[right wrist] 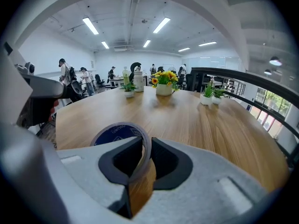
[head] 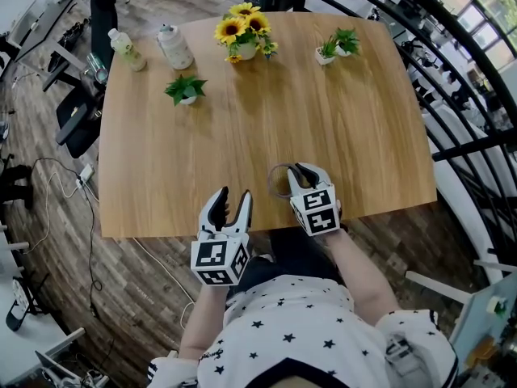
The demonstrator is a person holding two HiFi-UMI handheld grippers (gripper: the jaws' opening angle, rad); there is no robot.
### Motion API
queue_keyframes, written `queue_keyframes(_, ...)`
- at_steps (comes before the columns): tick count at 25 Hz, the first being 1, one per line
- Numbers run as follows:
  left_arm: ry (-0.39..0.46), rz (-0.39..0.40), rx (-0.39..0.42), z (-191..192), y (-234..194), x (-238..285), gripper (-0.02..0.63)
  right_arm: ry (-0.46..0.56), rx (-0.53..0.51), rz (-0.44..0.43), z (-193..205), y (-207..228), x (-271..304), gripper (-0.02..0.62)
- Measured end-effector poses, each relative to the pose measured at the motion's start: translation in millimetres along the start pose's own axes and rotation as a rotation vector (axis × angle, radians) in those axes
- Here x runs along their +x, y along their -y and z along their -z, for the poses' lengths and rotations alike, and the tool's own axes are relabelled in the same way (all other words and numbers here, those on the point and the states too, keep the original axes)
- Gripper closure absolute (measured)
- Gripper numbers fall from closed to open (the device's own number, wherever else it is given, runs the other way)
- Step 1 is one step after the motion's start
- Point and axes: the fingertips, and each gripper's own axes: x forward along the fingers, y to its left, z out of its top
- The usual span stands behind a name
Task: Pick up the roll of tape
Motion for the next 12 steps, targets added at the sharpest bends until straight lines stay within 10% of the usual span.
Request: queue_keyframes(12, 0.038, 0.002, 0.016, -0.6, 7.3, -41.3, 0.413, 0.092, 0.011, 0.015, -16.3, -23.4, -47.3, 0.528)
